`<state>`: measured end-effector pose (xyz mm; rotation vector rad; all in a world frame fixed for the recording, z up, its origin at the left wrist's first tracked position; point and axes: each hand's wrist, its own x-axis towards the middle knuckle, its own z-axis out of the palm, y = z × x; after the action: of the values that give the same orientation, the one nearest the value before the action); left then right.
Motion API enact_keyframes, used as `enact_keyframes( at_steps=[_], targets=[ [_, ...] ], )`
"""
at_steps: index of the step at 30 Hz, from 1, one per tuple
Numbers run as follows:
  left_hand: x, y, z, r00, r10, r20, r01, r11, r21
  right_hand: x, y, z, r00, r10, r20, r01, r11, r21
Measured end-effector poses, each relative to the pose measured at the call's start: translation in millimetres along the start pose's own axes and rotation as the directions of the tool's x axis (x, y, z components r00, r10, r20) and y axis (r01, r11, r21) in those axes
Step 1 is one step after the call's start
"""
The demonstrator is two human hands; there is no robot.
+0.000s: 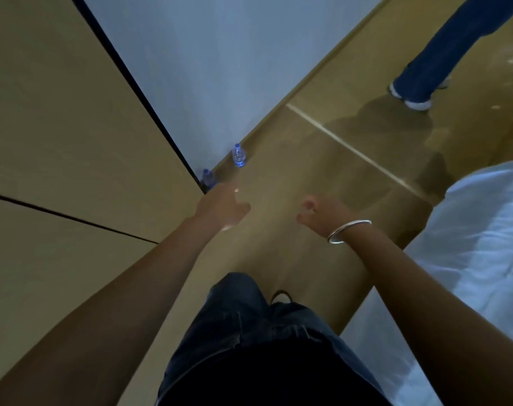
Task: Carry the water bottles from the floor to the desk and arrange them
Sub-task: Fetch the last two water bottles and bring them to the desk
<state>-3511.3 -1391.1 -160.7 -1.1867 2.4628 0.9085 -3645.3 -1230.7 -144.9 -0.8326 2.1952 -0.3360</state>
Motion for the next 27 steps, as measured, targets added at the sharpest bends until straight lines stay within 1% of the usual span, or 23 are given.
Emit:
enact_keyframes(
  at_steps=[5,7,10,14,17,19,21,23,27],
  targets=[
    [52.4,9.0,-16.6,0.998,-0.053,-0.027,0.052,0.998,-0.035,64.9,-11.1,-36.8,1.000,-0.027,0.003,0.027,1.000,0.010],
    [77.9,7.5,-24.2,0.997,-0.081,-0.001,0.081,0.996,-0.044,90.9,-19.7,-48.7,0.999,-0.033,0.018,0.033,0.999,0.006],
    [124.2,7.6,-31.9,0.996,-0.090,0.024,0.093,0.989,-0.117,130.7,-29.5,-67.7,0.997,-0.041,0.064,0.042,0.999,-0.025],
    [184.9,12.9,-40.8,0.982,-0.177,0.057,0.185,0.964,-0.191,183.6,-40.6,-96.4,0.990,0.004,0.143,0.013,0.993,-0.116],
    [223.0,11.4,-40.2,0.971,-0.208,0.122,0.233,0.938,-0.258,228.5,-46.1,-107.4,0.984,0.009,0.177,0.020,0.987,-0.162],
    [243.1,5.0,-36.0,0.960,-0.231,0.156,0.266,0.928,-0.261,258.6,-50.9,-105.3,0.978,0.018,0.208,0.017,0.986,-0.166],
    [264.6,-3.9,-29.1,0.956,-0.247,0.155,0.278,0.933,-0.227,290.7,-54.5,-93.8,0.973,-0.008,0.229,0.045,0.986,-0.158],
    [284.8,-15.9,-19.4,0.942,-0.295,0.161,0.325,0.922,-0.209,319.5,-56.5,-74.3,0.965,-0.028,0.260,0.070,0.985,-0.155],
    [328.3,-40.3,12.9,0.893,-0.414,0.178,0.449,0.849,-0.279,374.5,-49.0,-25.0,0.956,-0.027,0.291,0.075,0.985,-0.157]
  ],
)
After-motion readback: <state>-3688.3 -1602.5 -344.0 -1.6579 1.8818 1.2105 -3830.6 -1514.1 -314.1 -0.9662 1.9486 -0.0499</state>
